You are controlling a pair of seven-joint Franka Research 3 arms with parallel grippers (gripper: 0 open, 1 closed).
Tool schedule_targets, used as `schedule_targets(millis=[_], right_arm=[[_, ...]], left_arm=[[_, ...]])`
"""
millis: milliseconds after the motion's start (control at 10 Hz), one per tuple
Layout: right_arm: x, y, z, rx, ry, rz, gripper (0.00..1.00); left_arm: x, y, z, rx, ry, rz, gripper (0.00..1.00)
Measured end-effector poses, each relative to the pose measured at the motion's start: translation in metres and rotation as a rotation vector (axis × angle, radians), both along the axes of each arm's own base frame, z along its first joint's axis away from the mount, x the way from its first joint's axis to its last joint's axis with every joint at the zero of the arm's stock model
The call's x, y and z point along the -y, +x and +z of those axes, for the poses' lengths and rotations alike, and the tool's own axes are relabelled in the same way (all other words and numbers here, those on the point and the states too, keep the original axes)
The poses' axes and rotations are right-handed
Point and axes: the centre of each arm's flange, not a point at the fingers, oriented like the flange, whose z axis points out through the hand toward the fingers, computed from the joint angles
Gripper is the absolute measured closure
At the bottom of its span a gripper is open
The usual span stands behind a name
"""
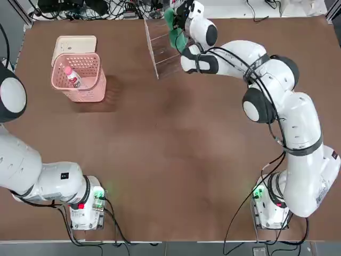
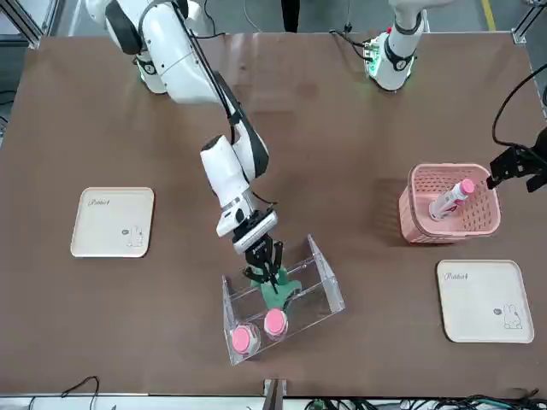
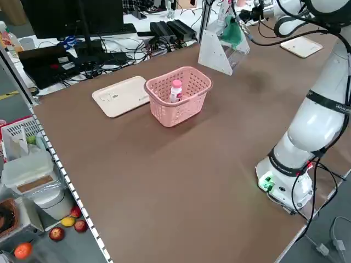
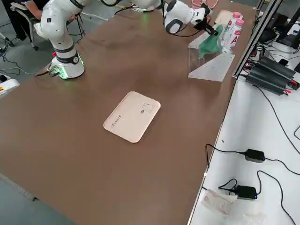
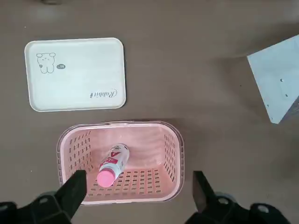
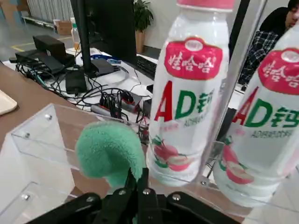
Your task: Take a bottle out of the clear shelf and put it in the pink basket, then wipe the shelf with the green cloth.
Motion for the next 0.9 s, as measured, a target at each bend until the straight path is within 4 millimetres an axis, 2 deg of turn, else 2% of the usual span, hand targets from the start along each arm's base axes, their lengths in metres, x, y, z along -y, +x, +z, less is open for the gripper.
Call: schedule_targets(millis=[500,800,900], right_arm=[[0.039,0.009,0.002,0.026,-0.110,0.024,0.97],[0.078,0.021,0.005,0.046,-0.183,0.025,0.97],[0.083,0.022,0.006,0.047,-0.191,0.023,0.97]], left_arm=[[-0.004,0.000,0.000,0.000,0.000,0.007,0.00],[-0.005,0.000,0.000,0.000,0.000,0.009,0.00],[-0.005,0.000,0.000,0.000,0.000,0.008,0.00]])
